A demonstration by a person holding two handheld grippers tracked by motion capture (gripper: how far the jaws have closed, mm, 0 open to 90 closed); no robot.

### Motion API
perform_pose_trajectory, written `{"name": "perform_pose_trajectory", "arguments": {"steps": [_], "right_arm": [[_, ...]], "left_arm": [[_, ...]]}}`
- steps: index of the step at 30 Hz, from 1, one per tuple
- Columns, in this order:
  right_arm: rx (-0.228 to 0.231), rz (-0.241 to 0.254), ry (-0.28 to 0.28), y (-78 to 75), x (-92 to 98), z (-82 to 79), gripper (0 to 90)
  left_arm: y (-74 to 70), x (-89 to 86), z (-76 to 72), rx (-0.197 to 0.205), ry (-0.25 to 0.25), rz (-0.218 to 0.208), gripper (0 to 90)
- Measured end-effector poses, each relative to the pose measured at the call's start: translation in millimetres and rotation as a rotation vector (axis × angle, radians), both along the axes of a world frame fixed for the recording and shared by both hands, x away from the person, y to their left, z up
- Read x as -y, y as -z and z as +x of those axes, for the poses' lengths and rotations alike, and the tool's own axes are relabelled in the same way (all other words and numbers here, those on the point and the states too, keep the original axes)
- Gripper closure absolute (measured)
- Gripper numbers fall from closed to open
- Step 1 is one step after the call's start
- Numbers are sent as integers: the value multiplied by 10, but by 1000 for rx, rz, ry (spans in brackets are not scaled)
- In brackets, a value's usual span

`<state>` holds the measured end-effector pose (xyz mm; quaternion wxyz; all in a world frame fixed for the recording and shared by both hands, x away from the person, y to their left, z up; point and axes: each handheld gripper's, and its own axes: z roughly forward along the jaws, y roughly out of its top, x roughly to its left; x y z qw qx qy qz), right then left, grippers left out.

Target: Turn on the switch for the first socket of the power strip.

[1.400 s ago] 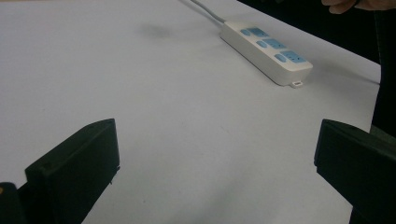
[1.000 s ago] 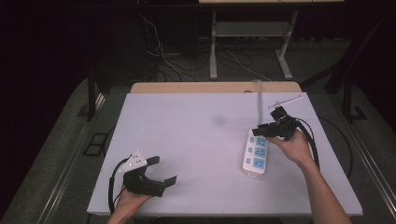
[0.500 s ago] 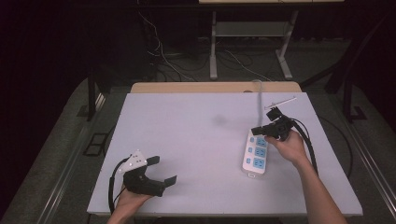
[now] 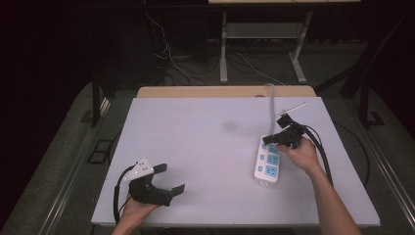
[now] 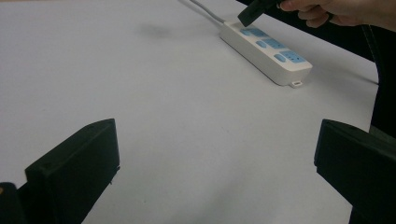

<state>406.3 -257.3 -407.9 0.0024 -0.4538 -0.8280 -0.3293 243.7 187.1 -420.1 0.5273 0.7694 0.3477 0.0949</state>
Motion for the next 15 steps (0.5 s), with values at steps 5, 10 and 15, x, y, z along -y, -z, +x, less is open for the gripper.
{"name": "perform_pose_trajectory", "arguments": {"steps": [5, 10, 15], "right_arm": [[-21, -5, -12, 34, -20, 6, 895], [-12, -46, -36, 13, -64, 0, 897], [-20, -47, -46, 25, -50, 6, 899]], "left_arm": [[-1, -1, 1, -3, 0, -1, 0], [-5, 3, -1, 2, 1, 1, 0], [-6, 6, -2, 3, 5, 6, 0]]}}
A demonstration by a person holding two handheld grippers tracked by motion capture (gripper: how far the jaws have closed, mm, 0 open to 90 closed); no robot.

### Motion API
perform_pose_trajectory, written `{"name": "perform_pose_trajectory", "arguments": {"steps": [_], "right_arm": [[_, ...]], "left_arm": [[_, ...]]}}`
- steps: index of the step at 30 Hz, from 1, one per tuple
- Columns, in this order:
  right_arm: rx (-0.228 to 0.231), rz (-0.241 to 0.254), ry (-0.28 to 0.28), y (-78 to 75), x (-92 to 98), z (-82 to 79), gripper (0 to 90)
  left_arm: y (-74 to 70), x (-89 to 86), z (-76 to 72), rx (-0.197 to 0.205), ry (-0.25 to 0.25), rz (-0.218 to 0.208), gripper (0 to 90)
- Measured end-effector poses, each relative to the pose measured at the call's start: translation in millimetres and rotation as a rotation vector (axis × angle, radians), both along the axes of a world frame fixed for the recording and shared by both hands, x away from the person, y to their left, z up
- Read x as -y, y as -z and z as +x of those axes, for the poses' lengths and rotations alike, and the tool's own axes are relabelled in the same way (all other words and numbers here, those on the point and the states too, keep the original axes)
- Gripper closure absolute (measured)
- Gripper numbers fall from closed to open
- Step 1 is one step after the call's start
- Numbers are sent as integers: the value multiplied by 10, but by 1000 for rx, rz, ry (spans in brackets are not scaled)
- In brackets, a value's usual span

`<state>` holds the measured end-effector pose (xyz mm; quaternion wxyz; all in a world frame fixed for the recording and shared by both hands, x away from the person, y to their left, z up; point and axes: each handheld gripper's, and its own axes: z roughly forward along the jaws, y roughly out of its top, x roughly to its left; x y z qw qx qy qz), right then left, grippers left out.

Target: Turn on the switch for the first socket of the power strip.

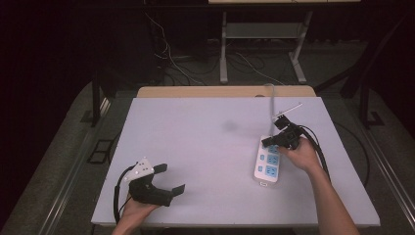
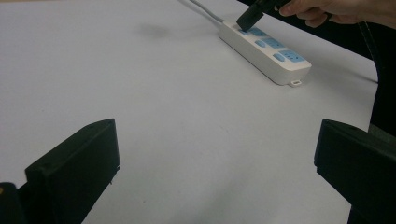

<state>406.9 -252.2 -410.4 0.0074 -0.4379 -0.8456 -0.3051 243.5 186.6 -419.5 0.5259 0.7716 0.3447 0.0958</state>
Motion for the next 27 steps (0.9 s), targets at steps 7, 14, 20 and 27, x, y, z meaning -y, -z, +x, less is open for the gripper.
{"name": "perform_pose_trajectory", "arguments": {"steps": [7, 14, 20, 27], "right_arm": [[-3, -1, -15, 6, 2, -2, 900], [-6, -9, -22, 11, -14, 8, 900], [24, -49, -45, 3, -61, -12, 900], [29, -60, -53, -5, -72, -13, 900]], "left_arm": [[0, 10, -1, 0, 2, 4, 0], [3, 20, -3, 3, 8, 13, 0], [-3, 23, -10, 7, 9, 14, 0], [5, 20, 5, 1, 7, 14, 0]]}}
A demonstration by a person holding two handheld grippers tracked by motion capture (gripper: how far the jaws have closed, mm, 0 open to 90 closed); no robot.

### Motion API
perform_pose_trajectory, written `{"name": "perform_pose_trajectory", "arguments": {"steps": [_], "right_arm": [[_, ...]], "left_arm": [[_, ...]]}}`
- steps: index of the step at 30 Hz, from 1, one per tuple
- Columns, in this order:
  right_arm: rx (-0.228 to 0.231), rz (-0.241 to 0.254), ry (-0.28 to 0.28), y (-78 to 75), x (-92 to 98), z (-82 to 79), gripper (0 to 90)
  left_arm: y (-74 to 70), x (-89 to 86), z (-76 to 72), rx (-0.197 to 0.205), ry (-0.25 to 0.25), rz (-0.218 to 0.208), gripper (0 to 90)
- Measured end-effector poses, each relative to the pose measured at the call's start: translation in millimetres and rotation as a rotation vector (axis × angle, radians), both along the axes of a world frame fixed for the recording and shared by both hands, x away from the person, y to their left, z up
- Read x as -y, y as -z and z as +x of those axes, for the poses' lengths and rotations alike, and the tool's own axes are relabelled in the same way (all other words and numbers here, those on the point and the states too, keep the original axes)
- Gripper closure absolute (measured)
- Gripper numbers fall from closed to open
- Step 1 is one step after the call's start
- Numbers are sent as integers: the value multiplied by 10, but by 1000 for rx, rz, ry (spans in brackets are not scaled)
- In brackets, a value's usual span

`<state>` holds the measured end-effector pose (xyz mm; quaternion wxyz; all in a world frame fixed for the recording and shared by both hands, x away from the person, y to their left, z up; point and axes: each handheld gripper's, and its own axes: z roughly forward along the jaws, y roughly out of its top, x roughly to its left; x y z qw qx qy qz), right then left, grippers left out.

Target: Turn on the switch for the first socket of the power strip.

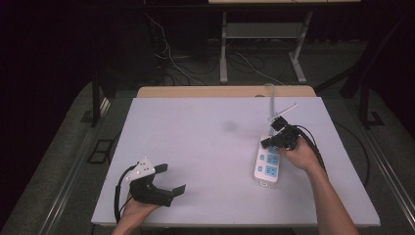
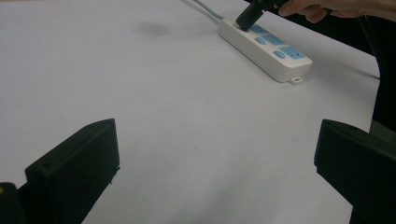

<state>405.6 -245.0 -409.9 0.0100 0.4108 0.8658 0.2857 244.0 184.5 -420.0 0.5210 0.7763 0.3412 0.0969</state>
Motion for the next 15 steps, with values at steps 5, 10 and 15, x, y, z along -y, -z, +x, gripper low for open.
{"name": "perform_pose_trajectory", "arguments": {"steps": [5, 10, 15], "right_arm": [[-1, 2, -5, -2, 6, 5, 900], [5, -35, -17, -37, -20, 3, 900], [15, -9, -9, -79, 14, -10, 900]], "left_arm": [[3, 0, 3, -3, -1, -2, 0], [4, -10, 6, -2, -4, -6, 0], [7, -13, 10, -5, -5, -7, 0]]}}
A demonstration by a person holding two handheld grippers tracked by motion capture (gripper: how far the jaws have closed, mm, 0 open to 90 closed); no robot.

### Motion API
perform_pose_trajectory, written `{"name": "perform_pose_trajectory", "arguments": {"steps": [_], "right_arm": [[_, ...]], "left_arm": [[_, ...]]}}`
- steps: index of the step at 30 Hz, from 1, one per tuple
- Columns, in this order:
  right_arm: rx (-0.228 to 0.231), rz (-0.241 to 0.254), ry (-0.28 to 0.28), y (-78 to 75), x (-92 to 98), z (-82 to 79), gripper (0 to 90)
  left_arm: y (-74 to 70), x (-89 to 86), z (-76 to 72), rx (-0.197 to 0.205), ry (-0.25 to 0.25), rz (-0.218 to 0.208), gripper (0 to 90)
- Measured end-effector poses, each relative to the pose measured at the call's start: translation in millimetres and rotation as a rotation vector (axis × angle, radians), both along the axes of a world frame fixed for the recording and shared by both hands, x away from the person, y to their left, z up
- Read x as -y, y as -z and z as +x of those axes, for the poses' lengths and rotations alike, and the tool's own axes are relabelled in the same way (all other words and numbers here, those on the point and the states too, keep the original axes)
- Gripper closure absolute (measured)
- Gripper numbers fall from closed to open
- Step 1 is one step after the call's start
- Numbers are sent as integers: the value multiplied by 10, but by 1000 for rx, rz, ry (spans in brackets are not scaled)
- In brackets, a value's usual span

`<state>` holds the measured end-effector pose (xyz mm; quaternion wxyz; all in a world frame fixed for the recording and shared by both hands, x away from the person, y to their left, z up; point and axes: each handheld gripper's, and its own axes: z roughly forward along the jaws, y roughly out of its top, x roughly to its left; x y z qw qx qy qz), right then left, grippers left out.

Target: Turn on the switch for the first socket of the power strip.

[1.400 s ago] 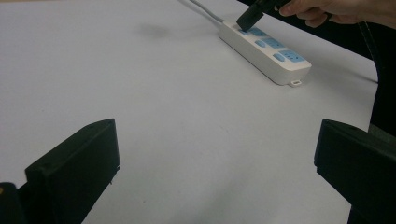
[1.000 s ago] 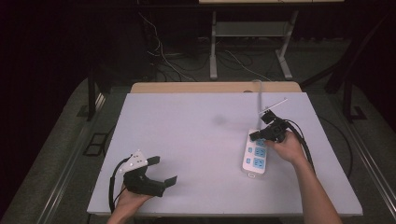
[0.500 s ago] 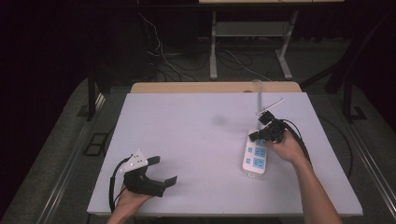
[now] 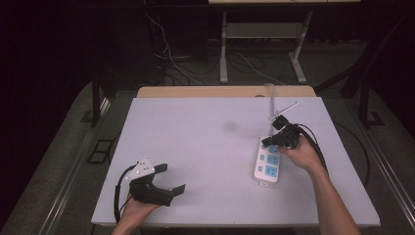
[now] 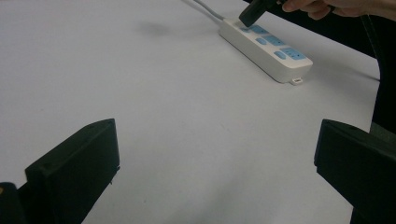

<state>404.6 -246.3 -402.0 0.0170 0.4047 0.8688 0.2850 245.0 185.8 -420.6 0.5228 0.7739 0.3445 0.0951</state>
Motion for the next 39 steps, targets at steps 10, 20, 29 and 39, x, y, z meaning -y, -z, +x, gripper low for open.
{"name": "perform_pose_trajectory", "arguments": {"steps": [10, 20, 29, 39], "right_arm": [[32, 54, 19, -147, 161, -46, 900], [61, 79, 48, -270, 351, -106, 900], [70, 106, 80, -356, 487, -180, 900], [99, 141, 134, -478, 623, -329, 800]], "left_arm": [[1, 14, 0, -2, 4, 0, 0], [1, 16, -6, -3, 2, -1, 0], [-3, 19, -10, -3, 0, -6, 0], [-7, 14, -13, -1, -1, -9, 0]]}}
